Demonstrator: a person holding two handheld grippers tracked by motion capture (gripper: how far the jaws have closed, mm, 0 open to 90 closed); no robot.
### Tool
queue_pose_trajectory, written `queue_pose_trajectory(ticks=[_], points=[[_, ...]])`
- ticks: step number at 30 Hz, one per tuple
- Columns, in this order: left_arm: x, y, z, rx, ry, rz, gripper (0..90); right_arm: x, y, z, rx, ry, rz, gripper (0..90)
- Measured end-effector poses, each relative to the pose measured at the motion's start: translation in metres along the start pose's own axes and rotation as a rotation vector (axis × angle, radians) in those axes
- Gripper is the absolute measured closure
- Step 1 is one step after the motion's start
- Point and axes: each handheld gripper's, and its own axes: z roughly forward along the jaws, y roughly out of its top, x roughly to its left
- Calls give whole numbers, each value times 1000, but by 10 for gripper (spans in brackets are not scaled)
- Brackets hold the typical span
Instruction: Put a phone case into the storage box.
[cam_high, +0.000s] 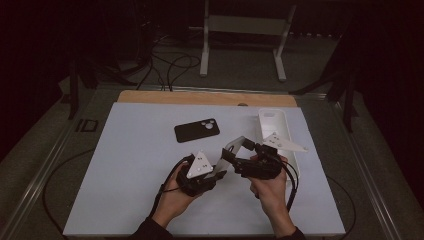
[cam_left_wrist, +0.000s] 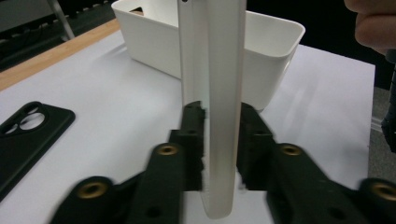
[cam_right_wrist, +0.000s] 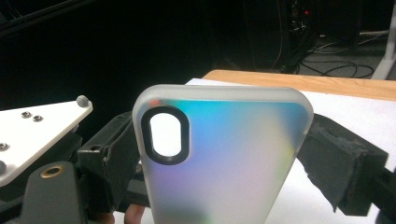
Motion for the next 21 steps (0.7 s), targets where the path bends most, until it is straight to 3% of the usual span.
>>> queue_pose_trajectory(ticks=[4,11,15,21], points=[[2,1,-2,-20,-8,-20,501,-1,-1,0,-2,-9,5,168],[3,2,-6,-49,102,-43,143,-2,-1,0,-5,-16,4,168],[5,1,-7,-45,120,-45,51,-1,-2,0,6,-14,1,168],[8,-3,-12,-48,131,-46,5,-2,-1,0,-4,-21,0,168]])
